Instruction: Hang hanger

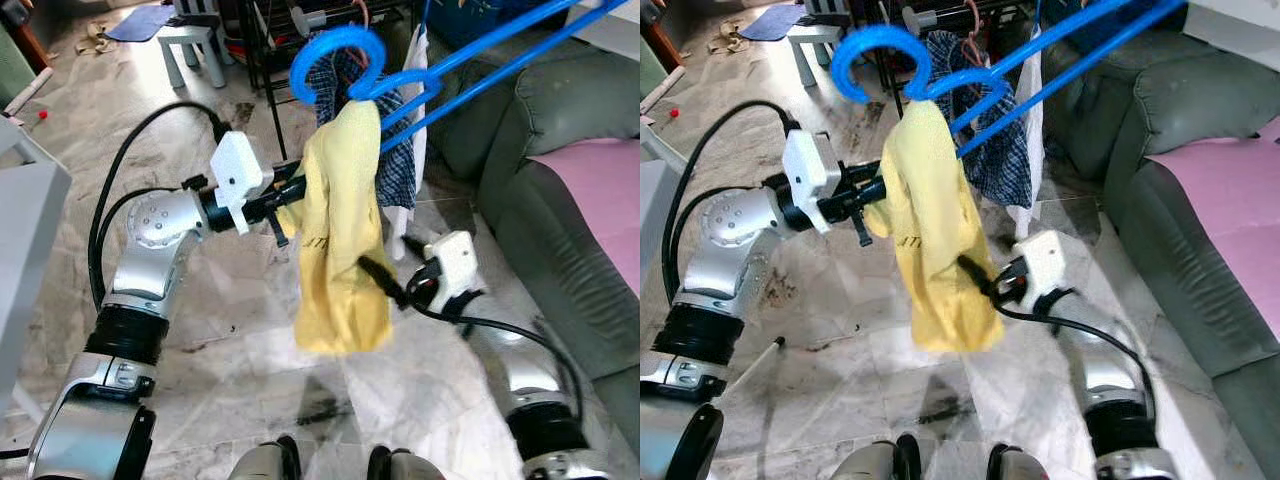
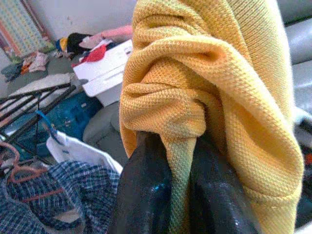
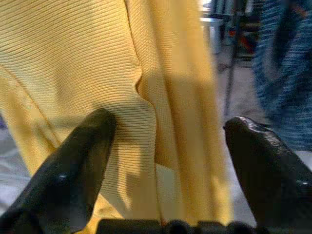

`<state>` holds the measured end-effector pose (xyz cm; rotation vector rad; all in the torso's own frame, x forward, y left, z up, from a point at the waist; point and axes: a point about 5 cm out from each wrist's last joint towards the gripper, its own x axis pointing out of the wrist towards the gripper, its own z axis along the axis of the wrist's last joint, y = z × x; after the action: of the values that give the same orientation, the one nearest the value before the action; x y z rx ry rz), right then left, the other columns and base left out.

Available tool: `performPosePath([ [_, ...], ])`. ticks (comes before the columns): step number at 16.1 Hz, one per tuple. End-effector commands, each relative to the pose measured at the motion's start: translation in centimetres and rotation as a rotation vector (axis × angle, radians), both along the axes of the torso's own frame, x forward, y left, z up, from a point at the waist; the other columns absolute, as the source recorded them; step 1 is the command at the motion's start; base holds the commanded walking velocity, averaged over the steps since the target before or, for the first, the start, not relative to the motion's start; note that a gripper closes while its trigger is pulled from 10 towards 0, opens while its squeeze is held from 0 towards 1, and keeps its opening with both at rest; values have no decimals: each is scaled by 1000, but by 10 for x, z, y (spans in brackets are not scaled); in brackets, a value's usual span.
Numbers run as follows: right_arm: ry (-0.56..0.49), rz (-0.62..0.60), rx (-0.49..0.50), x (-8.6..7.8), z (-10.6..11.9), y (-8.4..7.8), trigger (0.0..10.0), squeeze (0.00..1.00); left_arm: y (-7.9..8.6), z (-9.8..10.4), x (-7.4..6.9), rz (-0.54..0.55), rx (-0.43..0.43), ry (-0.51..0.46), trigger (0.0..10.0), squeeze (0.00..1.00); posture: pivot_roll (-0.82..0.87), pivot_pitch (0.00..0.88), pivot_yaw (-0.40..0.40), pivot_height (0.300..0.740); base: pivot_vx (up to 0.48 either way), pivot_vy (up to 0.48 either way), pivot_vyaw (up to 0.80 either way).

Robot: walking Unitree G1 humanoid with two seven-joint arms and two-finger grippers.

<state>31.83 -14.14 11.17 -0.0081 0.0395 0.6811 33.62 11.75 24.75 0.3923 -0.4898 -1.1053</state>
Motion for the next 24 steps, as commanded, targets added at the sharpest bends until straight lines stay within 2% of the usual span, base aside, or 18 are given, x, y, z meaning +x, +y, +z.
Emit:
performPosePath([
  [1,41,62,25,-4,-6,8,0,0,2,9,-3,-13,-29,-28,0,0,-22,154,55,740,0,0,0],
  [4,71,125,16,-11,-15,12,0,0,3,10,-5,-7,-30,-21,0,0,-16,154,52,740,0,0,0],
  [10,27,27,-13,-13,-13,-10,0,0,6,6,-1,26,-21,-12,0,0,-25,154,49,740,0,0,0],
  [17,-34,-2,-43,-14,-6,-16,0,0,9,0,1,53,-14,3,0,0,-31,153,43,740,0,0,0],
  [24,-47,-27,-43,-12,-1,-24,0,0,9,-6,3,72,-18,12,0,0,-45,159,33,740,0,0,0],
])
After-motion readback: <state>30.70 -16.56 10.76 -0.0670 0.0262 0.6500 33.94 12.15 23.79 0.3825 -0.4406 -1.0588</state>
